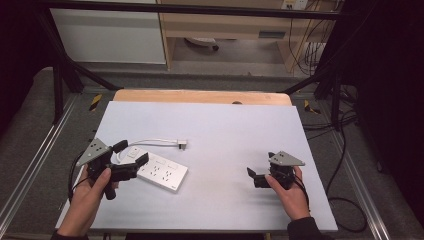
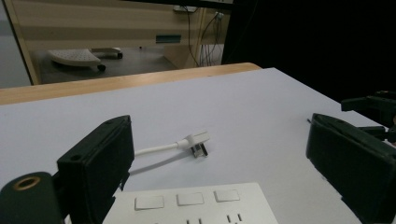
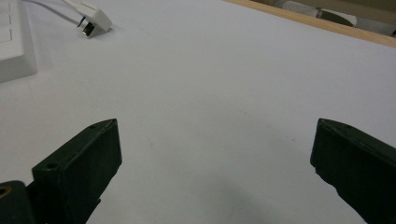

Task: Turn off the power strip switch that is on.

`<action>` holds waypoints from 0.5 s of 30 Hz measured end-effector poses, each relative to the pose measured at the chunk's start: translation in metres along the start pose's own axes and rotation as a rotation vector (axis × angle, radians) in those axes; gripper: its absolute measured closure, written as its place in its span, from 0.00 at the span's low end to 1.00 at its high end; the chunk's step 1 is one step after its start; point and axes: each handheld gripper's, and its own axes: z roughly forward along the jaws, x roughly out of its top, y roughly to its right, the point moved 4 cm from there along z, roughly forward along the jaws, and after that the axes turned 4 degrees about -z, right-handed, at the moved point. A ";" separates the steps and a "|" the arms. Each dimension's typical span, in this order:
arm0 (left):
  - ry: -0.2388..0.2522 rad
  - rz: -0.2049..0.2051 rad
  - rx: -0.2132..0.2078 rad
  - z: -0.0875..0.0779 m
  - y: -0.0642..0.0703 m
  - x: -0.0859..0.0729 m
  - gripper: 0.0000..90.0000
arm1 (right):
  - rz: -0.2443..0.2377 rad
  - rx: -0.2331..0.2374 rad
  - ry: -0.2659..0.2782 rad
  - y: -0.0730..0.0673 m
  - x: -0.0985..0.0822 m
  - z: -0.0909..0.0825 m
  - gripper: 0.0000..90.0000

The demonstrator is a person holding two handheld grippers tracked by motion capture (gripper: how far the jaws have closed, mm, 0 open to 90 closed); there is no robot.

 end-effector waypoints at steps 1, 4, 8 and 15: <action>0.002 0.002 -0.003 -0.002 0.000 0.001 0.08 | 0.001 -0.001 0.000 0.000 0.000 -0.001 0.03; 0.008 0.004 -0.003 -0.007 0.000 0.001 0.08 | 0.004 -0.005 0.003 0.001 0.000 -0.002 0.03; 0.011 -0.001 0.006 -0.014 -0.004 0.001 0.07 | 0.004 -0.007 0.010 0.001 0.001 -0.004 0.03; 0.032 -0.002 0.027 -0.029 -0.015 -0.001 0.08 | 0.006 -0.016 0.013 0.004 0.000 -0.006 0.03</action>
